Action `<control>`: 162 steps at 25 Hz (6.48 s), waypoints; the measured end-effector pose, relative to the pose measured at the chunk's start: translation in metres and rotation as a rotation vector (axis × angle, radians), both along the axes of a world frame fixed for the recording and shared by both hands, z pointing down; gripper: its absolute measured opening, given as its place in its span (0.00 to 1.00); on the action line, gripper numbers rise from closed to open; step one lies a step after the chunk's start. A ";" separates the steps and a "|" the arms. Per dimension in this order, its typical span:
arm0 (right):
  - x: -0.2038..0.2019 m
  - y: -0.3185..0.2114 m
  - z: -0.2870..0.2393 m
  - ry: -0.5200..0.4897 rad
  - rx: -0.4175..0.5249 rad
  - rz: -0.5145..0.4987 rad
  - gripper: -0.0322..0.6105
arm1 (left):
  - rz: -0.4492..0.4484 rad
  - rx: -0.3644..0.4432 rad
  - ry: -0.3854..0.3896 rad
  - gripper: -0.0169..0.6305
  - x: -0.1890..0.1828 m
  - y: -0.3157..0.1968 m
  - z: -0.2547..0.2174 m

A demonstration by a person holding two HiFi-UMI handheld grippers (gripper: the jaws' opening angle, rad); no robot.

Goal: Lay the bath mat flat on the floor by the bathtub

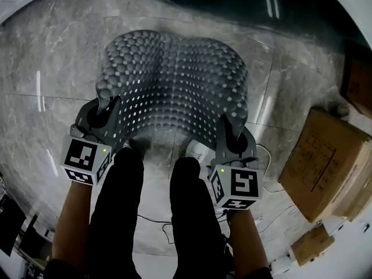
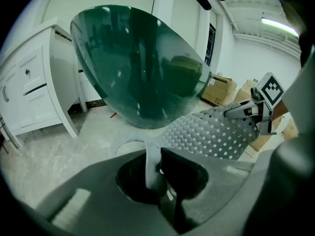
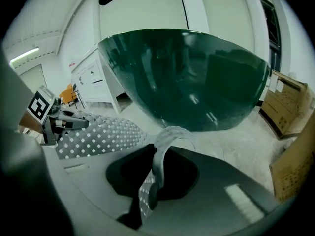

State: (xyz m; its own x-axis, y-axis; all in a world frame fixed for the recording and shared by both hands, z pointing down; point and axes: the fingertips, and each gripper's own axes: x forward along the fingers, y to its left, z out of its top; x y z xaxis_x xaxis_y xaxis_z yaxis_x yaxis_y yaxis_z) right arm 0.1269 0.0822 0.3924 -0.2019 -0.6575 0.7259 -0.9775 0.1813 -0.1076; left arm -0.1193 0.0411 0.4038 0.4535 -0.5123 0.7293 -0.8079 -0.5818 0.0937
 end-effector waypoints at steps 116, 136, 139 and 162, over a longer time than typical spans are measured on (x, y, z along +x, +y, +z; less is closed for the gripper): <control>0.182 0.040 0.288 0.227 -0.147 0.370 0.50 | -0.082 -0.091 -0.356 0.44 -0.193 -0.034 0.283; 0.117 -0.011 0.122 0.113 -0.023 0.260 0.09 | -0.193 -0.064 -0.152 0.26 -0.115 -0.034 0.146; 0.107 -0.019 0.092 0.098 0.002 0.246 0.09 | -0.180 -0.043 -0.142 0.17 -0.103 -0.037 0.118; 0.042 -0.023 -0.128 0.028 0.175 0.148 0.09 | -0.115 0.114 0.001 0.03 -0.021 -0.029 -0.100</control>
State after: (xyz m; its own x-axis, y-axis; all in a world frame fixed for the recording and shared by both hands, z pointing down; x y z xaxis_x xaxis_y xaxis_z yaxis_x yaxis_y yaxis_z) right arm 0.1687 0.0591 0.2642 -0.0750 -0.7950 0.6019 -0.9970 0.0494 -0.0590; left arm -0.1407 0.0125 0.3034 0.3880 -0.6402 0.6630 -0.8697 -0.4925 0.0334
